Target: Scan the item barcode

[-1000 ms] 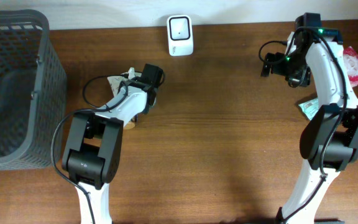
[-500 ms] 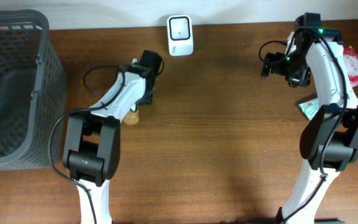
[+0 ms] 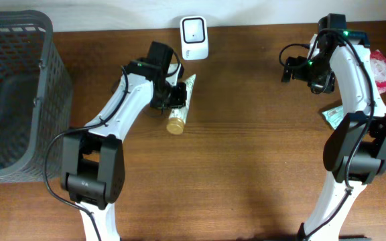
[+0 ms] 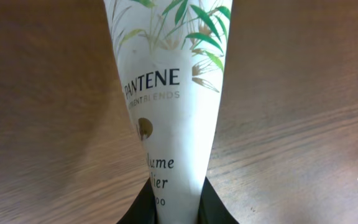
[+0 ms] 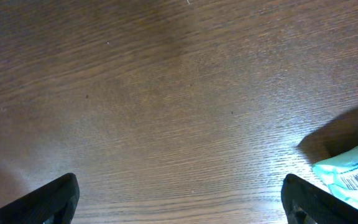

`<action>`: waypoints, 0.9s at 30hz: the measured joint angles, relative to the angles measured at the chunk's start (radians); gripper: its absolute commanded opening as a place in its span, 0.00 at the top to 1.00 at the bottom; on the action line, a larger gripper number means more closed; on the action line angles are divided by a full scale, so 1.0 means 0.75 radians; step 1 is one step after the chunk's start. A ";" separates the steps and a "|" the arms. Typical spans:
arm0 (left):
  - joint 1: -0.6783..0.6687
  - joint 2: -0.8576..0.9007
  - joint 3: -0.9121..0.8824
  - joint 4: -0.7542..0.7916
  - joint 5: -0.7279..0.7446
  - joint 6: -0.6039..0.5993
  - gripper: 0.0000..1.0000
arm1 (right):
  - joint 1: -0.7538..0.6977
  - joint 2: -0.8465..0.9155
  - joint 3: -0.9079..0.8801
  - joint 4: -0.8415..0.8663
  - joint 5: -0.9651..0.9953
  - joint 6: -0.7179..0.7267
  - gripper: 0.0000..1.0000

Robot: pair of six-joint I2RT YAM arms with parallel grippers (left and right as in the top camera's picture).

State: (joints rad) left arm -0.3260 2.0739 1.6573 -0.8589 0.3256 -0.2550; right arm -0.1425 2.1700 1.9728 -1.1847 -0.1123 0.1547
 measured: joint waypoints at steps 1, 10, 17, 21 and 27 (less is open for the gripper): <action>0.000 0.000 -0.049 0.041 0.027 -0.012 0.89 | 0.000 0.000 0.001 0.001 0.000 0.000 0.01; -0.005 0.000 -0.363 0.434 0.267 -0.065 0.63 | 0.000 0.000 0.001 0.000 0.000 -0.001 0.01; 0.030 -0.003 -0.365 0.425 0.128 -0.082 0.40 | 0.000 0.000 0.001 0.000 0.000 -0.001 0.01; 0.131 -0.045 -0.335 0.327 0.105 -0.080 0.01 | 0.000 0.000 0.001 0.000 0.000 -0.001 0.01; 0.199 -0.230 -0.184 0.239 0.078 -0.068 0.01 | 0.000 0.000 0.001 0.000 0.000 -0.001 0.01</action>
State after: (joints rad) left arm -0.1768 1.9011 1.5192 -0.6800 0.3843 -0.3061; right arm -0.1425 2.1700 1.9732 -1.1847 -0.1123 0.1543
